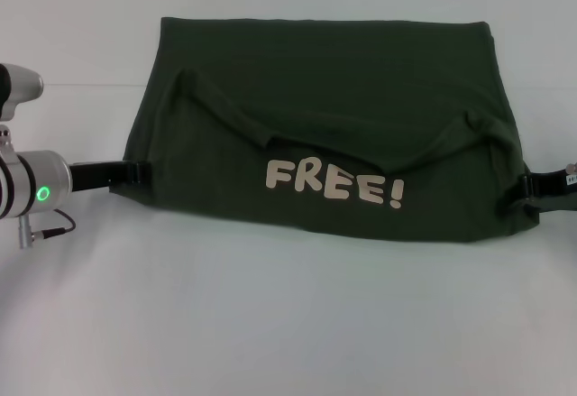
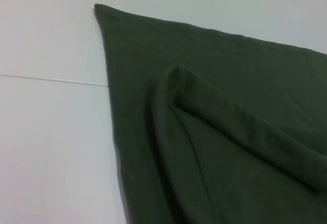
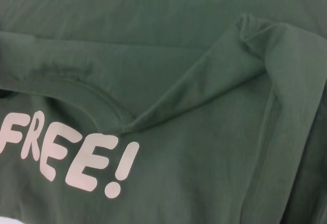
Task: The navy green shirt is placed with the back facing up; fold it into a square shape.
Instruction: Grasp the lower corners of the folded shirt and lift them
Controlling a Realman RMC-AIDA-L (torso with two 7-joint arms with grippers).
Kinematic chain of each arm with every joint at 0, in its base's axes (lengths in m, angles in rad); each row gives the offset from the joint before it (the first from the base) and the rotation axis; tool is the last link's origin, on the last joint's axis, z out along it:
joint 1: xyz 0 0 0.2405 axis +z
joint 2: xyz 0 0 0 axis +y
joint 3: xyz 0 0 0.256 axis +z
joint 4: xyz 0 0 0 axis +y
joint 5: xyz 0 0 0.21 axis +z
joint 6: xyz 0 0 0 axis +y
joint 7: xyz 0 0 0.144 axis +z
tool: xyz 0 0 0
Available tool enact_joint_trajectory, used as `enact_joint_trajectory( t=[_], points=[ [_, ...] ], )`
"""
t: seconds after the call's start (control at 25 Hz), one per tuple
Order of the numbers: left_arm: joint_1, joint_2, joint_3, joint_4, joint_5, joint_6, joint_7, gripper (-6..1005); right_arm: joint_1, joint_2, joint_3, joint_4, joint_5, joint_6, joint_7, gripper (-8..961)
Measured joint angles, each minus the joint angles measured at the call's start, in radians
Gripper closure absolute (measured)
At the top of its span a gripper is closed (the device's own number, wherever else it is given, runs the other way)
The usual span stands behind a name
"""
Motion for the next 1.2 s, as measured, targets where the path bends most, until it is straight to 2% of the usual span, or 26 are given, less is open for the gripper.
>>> enact_joint_trajectory(
  t=[0.24,0.36,0.64,0.92,1.2],
  points=[
    [0.002,0.0,-0.003,0.001,0.0,0.006,0.0,982,-0.004,-0.001,-0.001,-0.001,-0.001,-0.004,0.0,871],
    [0.003,0.001,-0.005,0.001,0.003,0.018,-0.002,982,-0.007,-0.002,-0.001,-0.002,-0.001,-0.007,-0.004,893],
    [0.029,0.024,-0.017,0.047,0.027,0.144,-0.077,982,-0.026,-0.018,0.003,-0.028,0.0,-0.077,-0.073,907],
    [0.101,0.03,-0.025,0.183,0.081,0.346,-0.189,982,-0.079,-0.037,0.009,-0.11,0.003,-0.258,-0.153,907],
    [0.138,0.044,-0.139,0.231,0.132,0.605,-0.205,983,-0.111,-0.057,0.008,-0.109,0.002,-0.405,-0.232,907]
  ],
)
